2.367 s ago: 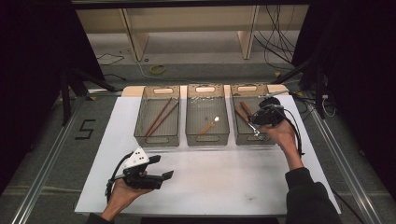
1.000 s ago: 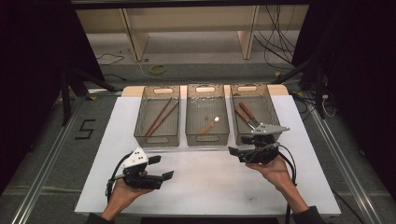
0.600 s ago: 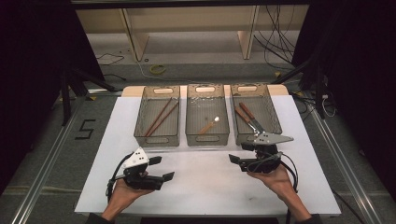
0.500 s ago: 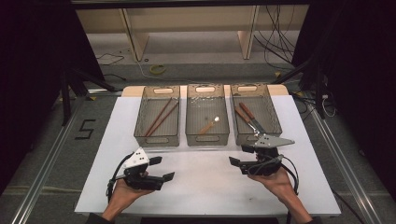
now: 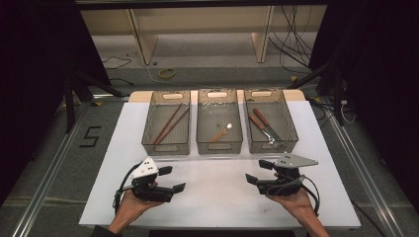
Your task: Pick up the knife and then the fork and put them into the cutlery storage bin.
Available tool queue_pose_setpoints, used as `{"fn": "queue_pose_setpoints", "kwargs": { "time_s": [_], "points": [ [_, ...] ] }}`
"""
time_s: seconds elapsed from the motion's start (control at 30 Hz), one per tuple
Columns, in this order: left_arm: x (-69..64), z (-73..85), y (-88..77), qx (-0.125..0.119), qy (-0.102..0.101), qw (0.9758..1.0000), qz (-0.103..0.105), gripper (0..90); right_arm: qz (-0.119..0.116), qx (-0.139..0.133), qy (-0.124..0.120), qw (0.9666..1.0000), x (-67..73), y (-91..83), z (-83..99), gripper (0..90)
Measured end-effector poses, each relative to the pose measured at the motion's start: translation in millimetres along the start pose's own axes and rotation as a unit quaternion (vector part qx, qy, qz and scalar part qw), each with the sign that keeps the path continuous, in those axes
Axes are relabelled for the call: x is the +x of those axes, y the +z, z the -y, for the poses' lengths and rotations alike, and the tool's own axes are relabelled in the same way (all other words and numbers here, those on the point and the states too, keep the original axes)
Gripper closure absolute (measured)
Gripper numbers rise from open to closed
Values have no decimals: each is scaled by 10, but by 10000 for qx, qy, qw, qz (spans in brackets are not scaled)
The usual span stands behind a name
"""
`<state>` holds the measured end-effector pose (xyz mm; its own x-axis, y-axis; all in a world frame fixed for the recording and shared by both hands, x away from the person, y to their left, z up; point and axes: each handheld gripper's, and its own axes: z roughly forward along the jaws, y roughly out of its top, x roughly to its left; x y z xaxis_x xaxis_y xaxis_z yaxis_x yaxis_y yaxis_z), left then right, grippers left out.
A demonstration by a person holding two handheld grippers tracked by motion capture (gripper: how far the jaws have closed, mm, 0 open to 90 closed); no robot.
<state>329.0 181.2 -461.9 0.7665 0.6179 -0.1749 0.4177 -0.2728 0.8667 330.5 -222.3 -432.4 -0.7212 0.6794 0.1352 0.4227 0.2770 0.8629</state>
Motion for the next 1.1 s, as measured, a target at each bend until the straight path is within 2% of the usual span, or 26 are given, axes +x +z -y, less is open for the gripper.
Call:
{"fn": "queue_pose_setpoints", "kwargs": {
  "time_s": [0.33, 0.6, 0.77, 1.1],
  "points": [
    [-9, 7, -1, -47, -15, 10000, 82, 189, 42, -163, 175, 9997, -29, -90, 168, 277],
    [-1, 24, -20, -110, -85, 9998, 145, 177, 31, -139, 327, 9994, -6, -93, 264, 267],
    [-1, 27, -17, -122, -97, 9998, 157, 172, 53, -54, 301, 9995, 6, -83, 289, 262],
    [-2, 23, -8, -122, -85, 9998, 150, 169, 82, -62, 255, 9996, -5, -79, 289, 264]
  ]
}}
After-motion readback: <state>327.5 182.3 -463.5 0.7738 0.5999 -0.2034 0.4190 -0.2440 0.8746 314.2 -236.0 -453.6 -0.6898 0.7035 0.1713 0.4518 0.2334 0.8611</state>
